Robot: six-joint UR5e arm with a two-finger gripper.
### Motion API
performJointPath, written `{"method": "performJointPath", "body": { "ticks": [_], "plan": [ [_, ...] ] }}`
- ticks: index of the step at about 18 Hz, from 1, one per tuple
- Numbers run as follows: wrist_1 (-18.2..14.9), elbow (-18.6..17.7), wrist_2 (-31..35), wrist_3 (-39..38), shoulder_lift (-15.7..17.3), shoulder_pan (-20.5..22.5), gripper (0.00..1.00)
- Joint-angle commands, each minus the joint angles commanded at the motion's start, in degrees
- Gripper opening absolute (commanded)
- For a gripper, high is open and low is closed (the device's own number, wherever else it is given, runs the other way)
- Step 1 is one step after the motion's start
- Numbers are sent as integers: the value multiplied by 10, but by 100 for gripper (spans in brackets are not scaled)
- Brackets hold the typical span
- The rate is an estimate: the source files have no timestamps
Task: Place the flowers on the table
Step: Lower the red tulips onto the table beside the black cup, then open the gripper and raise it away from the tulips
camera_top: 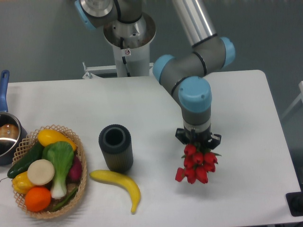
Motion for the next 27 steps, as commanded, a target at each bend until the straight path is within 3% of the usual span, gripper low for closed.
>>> {"method": "performJointPath", "body": {
  "ticks": [9, 15, 16, 17, 19, 21, 24, 27],
  "plan": [
    [0, -7, 2, -9, -11, -2, 41],
    [0, -4, 1, -9, -14, -2, 47],
    [0, -1, 1, -6, -13, -2, 57],
    [0, 0, 2, -4, -12, -2, 74],
    [1, 8, 2, -1, -8, -1, 82],
    [1, 16, 2, -3, -4, 1, 100],
    [2, 20, 2, -4, 18, 2, 100],
    [5, 27, -3, -2, 67, 23, 100]
  ]
}}
